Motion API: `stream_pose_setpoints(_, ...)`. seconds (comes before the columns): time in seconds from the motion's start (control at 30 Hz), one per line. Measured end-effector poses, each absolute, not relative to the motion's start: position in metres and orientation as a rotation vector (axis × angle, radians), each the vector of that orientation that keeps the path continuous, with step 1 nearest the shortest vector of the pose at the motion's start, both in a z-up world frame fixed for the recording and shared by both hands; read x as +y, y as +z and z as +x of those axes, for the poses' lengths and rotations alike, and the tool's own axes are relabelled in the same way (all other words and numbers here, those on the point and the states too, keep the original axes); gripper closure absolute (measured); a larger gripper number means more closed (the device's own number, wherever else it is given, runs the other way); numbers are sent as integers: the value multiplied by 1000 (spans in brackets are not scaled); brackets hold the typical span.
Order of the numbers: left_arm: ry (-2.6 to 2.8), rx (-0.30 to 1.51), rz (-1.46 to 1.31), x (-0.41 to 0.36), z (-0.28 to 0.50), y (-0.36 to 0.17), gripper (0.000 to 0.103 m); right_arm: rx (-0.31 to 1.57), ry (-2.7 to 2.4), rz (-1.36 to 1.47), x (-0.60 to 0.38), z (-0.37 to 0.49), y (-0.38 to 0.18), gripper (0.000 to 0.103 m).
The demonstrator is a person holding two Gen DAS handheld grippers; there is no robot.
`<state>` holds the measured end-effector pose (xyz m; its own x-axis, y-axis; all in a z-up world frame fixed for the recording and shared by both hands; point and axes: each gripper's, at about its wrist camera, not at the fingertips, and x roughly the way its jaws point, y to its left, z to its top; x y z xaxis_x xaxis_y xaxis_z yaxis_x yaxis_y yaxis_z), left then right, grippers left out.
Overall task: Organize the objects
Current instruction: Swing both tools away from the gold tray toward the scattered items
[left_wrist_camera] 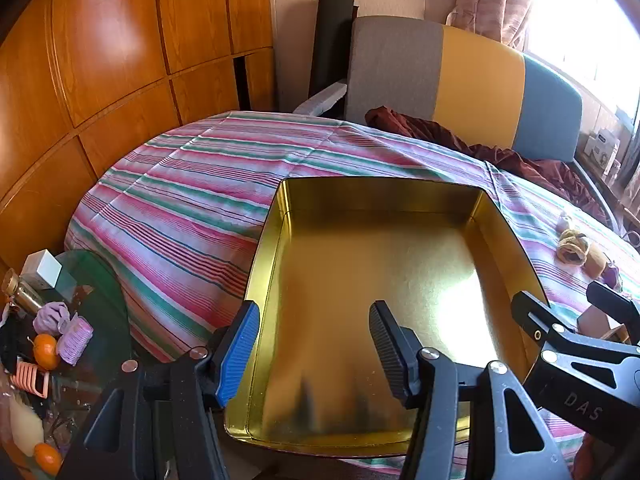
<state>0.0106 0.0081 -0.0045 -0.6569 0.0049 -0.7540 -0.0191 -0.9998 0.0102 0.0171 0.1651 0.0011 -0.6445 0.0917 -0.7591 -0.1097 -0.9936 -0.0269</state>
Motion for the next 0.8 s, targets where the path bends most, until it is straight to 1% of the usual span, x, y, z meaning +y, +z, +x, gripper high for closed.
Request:
stream_pose_setpoints(0.27, 2796, 28, -1281, 17, 16, -5, 46, 46, 2749, -1251, 178, 23, 8, 0)
stream_pose_setpoints(0.4, 2720, -8, -1271, 24, 17, -7, 45, 56, 2773, -1220, 191, 32, 13, 0)
stream_pose_setpoints(0.6, 2556, -119, -1212, 39, 29, -12, 45, -48, 2774, -1239, 225, 56, 5, 0)
stream_pose_setpoints(0.67, 2536, -103, -1210, 45, 32, -13, 45, -37, 2745, -1207, 247, 70, 1, 0)
stream_pose_setpoints(0.8, 2509, 27, -1179, 69, 43, -12, 45, 40, 2674, -1182, 304, 97, -8, 0)
